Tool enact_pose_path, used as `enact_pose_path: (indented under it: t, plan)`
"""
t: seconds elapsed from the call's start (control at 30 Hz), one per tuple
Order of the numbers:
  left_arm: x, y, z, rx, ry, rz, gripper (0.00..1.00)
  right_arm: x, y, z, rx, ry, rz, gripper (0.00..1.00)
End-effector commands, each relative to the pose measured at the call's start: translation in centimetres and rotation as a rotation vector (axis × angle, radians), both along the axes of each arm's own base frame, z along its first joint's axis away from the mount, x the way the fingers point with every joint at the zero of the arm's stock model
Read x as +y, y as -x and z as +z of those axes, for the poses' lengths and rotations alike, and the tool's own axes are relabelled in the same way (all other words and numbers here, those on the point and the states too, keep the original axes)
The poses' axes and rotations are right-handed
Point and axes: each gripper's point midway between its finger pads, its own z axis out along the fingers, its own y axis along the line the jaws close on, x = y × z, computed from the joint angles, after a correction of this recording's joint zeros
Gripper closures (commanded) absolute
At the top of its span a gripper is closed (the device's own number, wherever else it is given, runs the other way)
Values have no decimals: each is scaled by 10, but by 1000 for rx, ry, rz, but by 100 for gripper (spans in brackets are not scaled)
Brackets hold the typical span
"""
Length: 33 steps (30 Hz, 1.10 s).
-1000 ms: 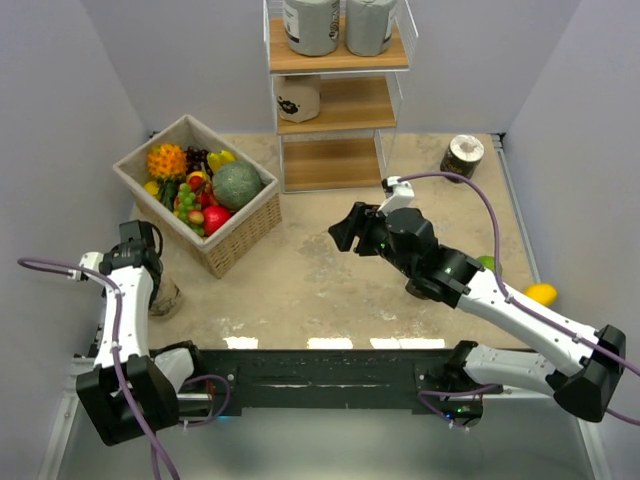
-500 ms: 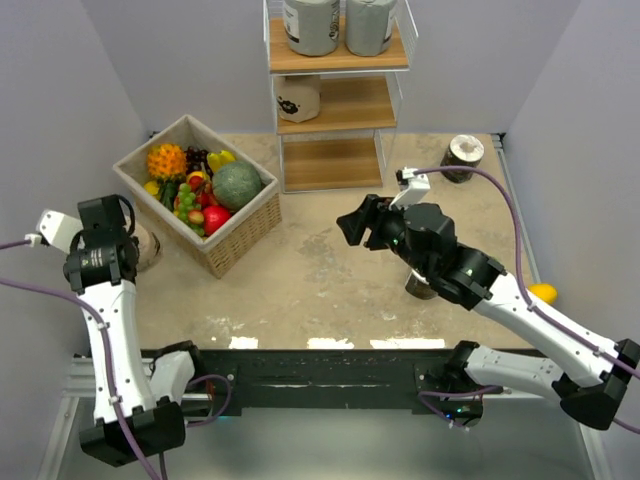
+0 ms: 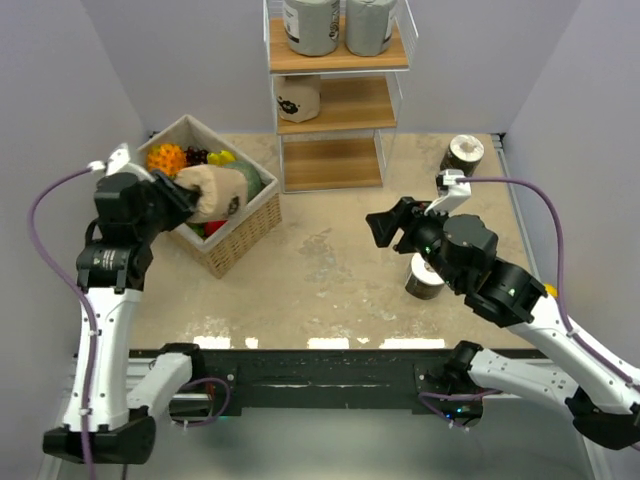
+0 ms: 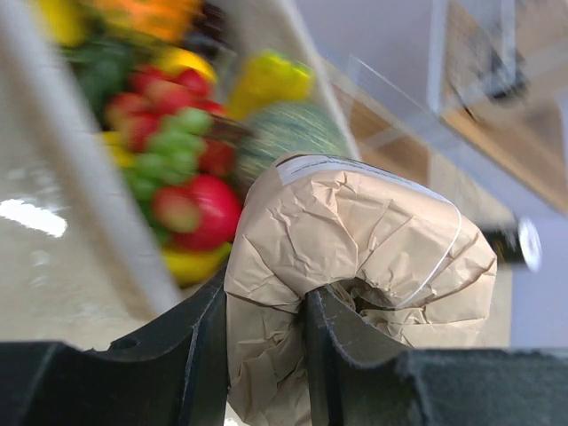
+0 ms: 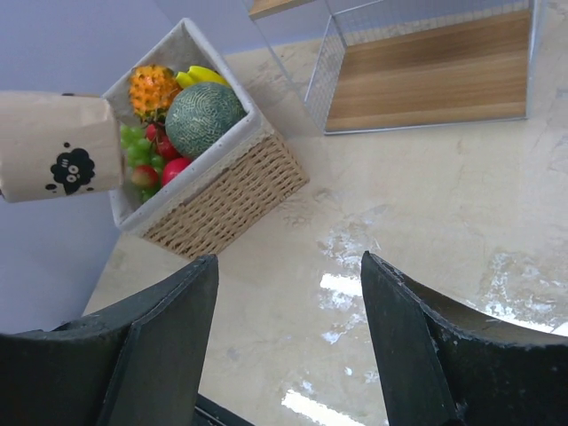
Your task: Place and organize the paper towels onto the shelf
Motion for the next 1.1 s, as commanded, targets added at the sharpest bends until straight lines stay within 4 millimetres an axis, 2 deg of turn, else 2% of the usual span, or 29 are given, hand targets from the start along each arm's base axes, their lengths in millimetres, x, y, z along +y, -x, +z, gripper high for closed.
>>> enact_pose_path:
  t: [0.0, 0.03, 0.07, 0.1, 0.13, 0.2, 0.23, 0.27, 0.33, 0.37, 0.5, 0.6, 0.7, 0.87, 0.93, 1.03, 1.07]
  plan:
    - [-77, -17, 61, -191, -14, -268, 76, -15, 1, -6, 0, 31, -45, 31]
    - [-112, -23, 47, -137, -23, -360, 76, -17, 2, -8, 5, 37, -55, 31]
    - [-127, -24, 36, -90, -49, -387, 76, -21, 3, -6, 4, 25, -66, 31]
    - [-133, -29, 39, -88, -99, -353, 75, -23, 4, -6, 8, 21, -73, 32]
    - [-172, -26, 20, -36, -143, -439, 74, -27, 6, -9, 16, 26, -82, 32]
    - [-195, -27, 7, -6, -192, -461, 72, -37, 9, -7, 18, 11, -114, 32]
    - [-219, -25, -8, 25, -214, -509, 72, -42, 11, -9, 24, 16, -128, 32]
    - [-230, -26, -14, 27, -220, -526, 71, -47, 11, -10, 25, 15, -148, 32]
    - [-252, -27, -40, 73, -251, -563, 70, -55, 14, -10, 22, 6, -167, 32]
    - [-259, -30, -47, 79, -258, -572, 70, -57, 15, -12, 24, 4, -174, 32]
    - [-276, -38, -102, 167, -333, -598, 66, -63, 15, -23, 40, 24, -199, 32]
    - [-282, -39, -131, 211, -362, -623, 63, -60, 13, -35, 65, 46, -204, 31]
    - [-283, -38, -153, 241, -381, -634, 59, -56, 9, -41, 80, 55, -206, 31]
    - [-282, -31, -178, 286, -383, -649, 50, -48, 4, -53, 102, 71, -201, 31]
    - [-282, -29, -182, 295, -378, -659, 46, -44, 3, -56, 111, 71, -194, 31]
    - [-280, -27, -177, 294, -375, -658, 36, -38, 1, -61, 128, 75, -189, 31]
    - [-277, -27, -169, 278, -375, -647, 34, -36, -1, -65, 139, 83, -189, 31]
